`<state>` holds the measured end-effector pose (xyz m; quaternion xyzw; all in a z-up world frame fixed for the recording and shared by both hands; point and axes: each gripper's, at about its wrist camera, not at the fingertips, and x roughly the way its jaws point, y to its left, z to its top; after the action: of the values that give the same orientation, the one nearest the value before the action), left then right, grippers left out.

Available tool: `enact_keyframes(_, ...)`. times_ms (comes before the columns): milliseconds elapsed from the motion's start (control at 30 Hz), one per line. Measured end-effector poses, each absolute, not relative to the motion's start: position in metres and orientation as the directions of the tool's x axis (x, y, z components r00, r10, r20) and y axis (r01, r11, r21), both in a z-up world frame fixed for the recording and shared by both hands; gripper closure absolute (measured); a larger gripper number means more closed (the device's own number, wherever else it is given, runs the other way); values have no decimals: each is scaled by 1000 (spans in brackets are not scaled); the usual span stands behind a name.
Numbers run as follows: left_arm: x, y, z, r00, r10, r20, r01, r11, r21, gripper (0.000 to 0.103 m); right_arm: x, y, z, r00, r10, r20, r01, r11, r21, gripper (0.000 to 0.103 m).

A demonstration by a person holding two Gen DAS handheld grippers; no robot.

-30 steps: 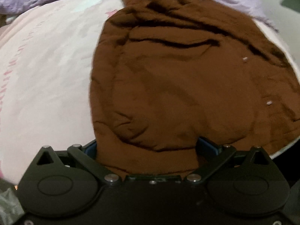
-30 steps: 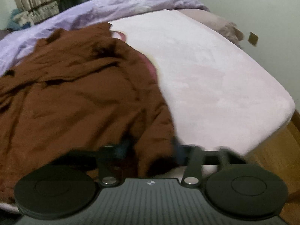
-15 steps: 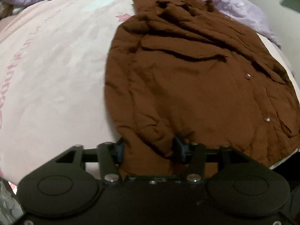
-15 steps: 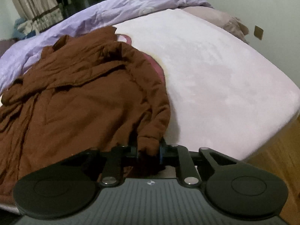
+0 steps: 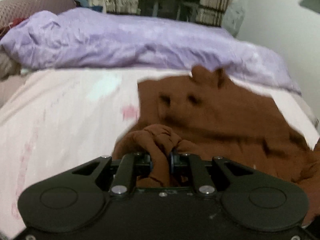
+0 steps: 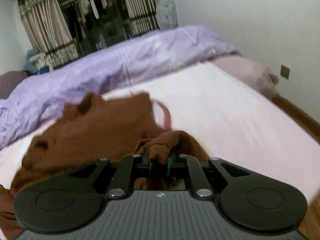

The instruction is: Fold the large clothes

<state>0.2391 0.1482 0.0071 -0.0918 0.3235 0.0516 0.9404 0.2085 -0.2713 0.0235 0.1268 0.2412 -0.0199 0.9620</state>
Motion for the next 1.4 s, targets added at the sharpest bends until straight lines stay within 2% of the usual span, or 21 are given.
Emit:
enact_keyframes(167, 312, 170, 38, 819, 75, -569, -193, 969, -151, 90, 282, -271, 56, 904, 33, -427, 93, 958, 271, 90)
enact_keyframes(200, 326, 175, 42, 822, 75, -564, -197, 968, -159, 87, 297, -272, 61, 910, 29, -413, 95, 956, 277, 90)
enact_keyframes(233, 342, 180, 44, 823, 77, -563, -204, 965, -166, 79, 313, -272, 66, 917, 24, -399, 97, 955, 280, 89)
enact_keyframes(300, 367, 192, 42, 823, 77, -563, -223, 955, -195, 74, 340, -276, 66, 928, 24, -371, 100, 945, 312, 80)
enact_keyframes(333, 374, 200, 39, 819, 66, -570, -236, 945, -229, 70, 353, -279, 63, 935, 33, -352, 95, 935, 341, 66)
enact_keyframes(367, 381, 206, 36, 817, 52, -574, -238, 937, -255, 67, 360, -283, 59, 938, 50, -343, 86, 925, 370, 57)
enact_keyframes(433, 385, 212, 27, 818, 25, -574, -226, 933, -280, 54, 374, -291, 48, 934, 98, -343, 59, 906, 419, 50)
enact_keyframes(467, 385, 213, 25, 824, 34, -566, -222, 938, -266, 50, 376, -292, 43, 936, 94, -340, 60, 907, 417, 47)
enact_keyframes(533, 381, 213, 26, 842, 152, -518, -292, 935, -201, 19, 377, -293, 36, 943, 43, -331, 87, 926, 368, 38)
enact_keyframes(600, 379, 220, 30, 842, 253, -476, -370, 914, -168, 19, 376, -293, 29, 946, -7, -324, 116, 941, 318, 32)
enact_keyframes(700, 383, 231, 26, 839, 204, -505, -343, 918, -200, 19, 381, -297, 23, 937, -20, -349, 128, 949, 288, 32)
enact_keyframes(767, 387, 227, 17, 827, 184, -532, -309, 938, -155, 19, 385, -297, 18, 931, -8, -366, 115, 955, 272, 23)
enact_keyframes(833, 398, 221, 3, 795, 200, -573, -297, 951, -80, 19, 392, -296, 13, 922, 0, -386, 102, 964, 245, 19)
enact_keyframes(933, 412, 217, -20, 756, 208, -621, -286, 958, -28, 19, 406, -291, 1, 905, -3, -425, 92, 978, 187, 19)
enact_keyframes(1100, 439, 223, -54, 697, 182, -694, -266, 964, -15, 21, 434, -281, -21, 853, -61, -519, 90, 995, 31, 19)
enact_keyframes(1133, 440, 223, -55, 710, 170, -684, -257, 966, -26, 25, 439, -282, -26, 838, -55, -542, 85, 996, 30, 24)
enact_keyframes(1167, 439, 223, -55, 726, 167, -667, -250, 968, -30, 31, 441, -284, -27, 834, -33, -551, 74, 996, 52, 52)
enact_keyframes(1200, 440, 222, -55, 735, 167, -657, -245, 969, -29, 72, 441, -287, -28, 843, 0, -539, 57, 994, 89, 79)
enact_keyframes(1233, 440, 222, -54, 739, 154, -656, -240, 970, -42, 95, 440, -289, -28, 850, 31, -526, 40, 992, 123, 100)
enact_keyframes(1300, 436, 222, -45, 771, 160, -617, -260, 963, -75, 97, 433, -284, -24, 872, 11, -489, 47, 993, 106, 100)
enact_keyframes(1400, 421, 215, -17, 846, 198, -495, -269, 960, -74, 97, 414, -272, -7, 918, -50, -393, 71, 997, 40, 100)
